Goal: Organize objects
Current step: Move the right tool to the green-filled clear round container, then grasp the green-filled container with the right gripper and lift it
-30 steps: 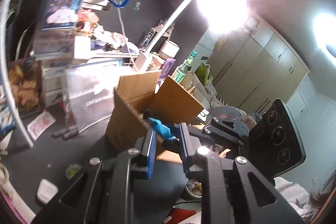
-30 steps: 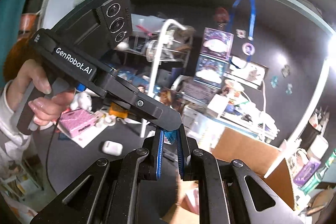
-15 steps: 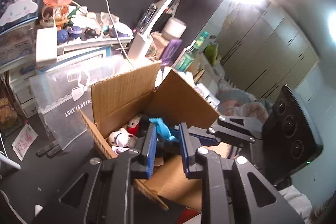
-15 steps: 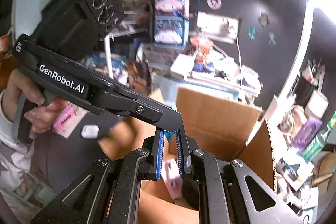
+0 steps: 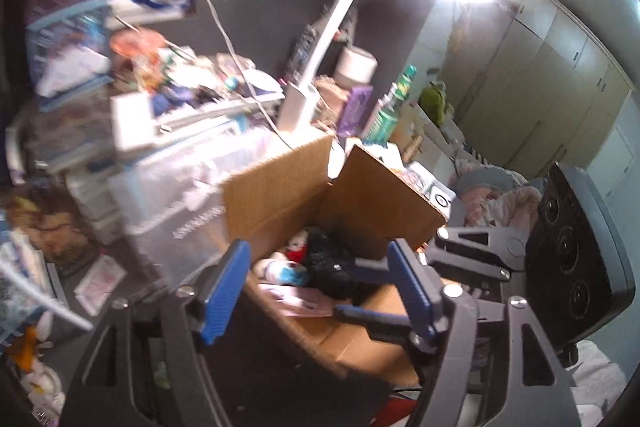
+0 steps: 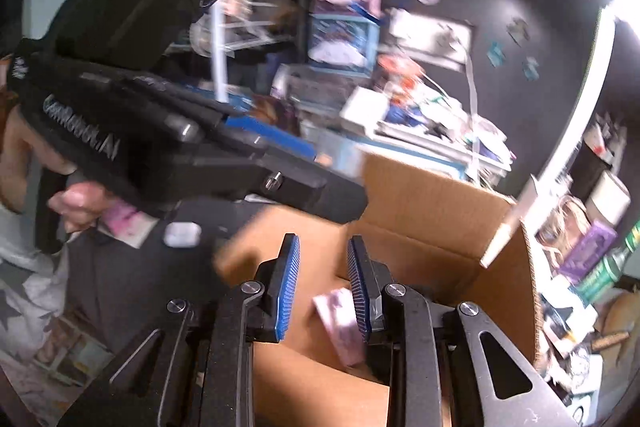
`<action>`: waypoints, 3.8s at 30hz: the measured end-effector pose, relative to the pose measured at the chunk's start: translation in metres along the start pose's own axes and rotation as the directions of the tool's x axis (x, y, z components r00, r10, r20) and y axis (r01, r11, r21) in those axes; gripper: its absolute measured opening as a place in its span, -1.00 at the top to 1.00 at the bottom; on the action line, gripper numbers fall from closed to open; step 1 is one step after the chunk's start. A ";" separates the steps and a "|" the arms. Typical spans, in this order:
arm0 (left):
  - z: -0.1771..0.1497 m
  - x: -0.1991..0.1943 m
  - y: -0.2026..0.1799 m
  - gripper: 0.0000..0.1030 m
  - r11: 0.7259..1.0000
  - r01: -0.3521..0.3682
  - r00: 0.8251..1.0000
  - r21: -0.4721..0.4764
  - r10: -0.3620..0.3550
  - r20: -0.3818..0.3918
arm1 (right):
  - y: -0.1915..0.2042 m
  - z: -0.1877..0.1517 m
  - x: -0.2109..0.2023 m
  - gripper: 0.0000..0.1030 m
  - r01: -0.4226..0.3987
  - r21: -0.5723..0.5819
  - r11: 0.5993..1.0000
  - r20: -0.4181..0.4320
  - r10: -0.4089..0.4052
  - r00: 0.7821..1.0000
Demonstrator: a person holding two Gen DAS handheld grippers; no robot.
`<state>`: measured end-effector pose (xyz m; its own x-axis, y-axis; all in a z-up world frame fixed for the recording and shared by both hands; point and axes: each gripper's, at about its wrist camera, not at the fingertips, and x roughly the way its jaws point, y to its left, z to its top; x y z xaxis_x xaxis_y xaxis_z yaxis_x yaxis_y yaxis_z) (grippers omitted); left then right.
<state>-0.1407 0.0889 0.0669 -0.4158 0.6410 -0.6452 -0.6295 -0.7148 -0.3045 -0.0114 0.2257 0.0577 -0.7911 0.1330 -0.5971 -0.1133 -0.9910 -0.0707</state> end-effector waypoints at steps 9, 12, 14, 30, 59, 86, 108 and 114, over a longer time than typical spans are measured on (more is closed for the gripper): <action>-0.053 -0.082 0.034 -0.61 0.973 -0.222 0.960 -0.063 0.229 0.158 | 0.097 0.005 0.017 0.56 -0.224 -0.130 0.966 0.025 0.229 0.973; -0.083 -0.095 0.051 -0.70 0.967 -0.234 0.952 -0.101 0.249 0.177 | 0.120 -0.002 0.042 0.44 -0.292 -0.113 0.950 -0.018 0.292 0.956; -0.105 -0.099 0.068 -0.72 0.961 -0.243 0.948 -0.133 0.265 0.179 | 0.132 -0.013 0.061 0.40 -0.299 -0.094 0.950 -0.051 0.296 0.954; -0.198 -0.084 0.118 -0.72 0.931 -0.240 0.953 -0.276 0.280 0.114 | 0.114 -0.049 0.184 -0.05 -0.043 -0.080 0.996 -0.204 0.026 0.979; -0.194 -0.067 0.105 -0.72 0.941 -0.212 0.971 -0.264 0.232 0.049 | 0.119 -0.060 0.164 0.55 -0.305 0.032 0.952 -0.300 0.300 0.905; -0.196 -0.062 0.106 -0.72 0.941 -0.204 0.976 -0.271 0.216 0.016 | 0.136 -0.086 0.151 0.47 -0.292 -0.195 0.936 -0.243 0.242 0.939; -0.196 -0.046 0.099 -0.72 0.948 -0.181 0.983 -0.261 0.178 -0.033 | 0.132 -0.091 0.144 0.43 -0.302 -0.209 0.930 -0.254 0.246 0.935; -0.196 -0.030 0.094 -0.72 0.958 -0.148 0.988 -0.247 0.134 -0.072 | 0.131 -0.088 0.139 0.59 -0.314 -0.191 0.930 -0.231 0.268 0.935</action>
<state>-0.0590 -0.0526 -0.0798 -0.4485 0.5176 -0.7286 -0.3792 -0.8484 -0.3693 -0.0838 0.1136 -0.1046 -0.6316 -0.1439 -0.7618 0.2573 -0.9658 -0.0309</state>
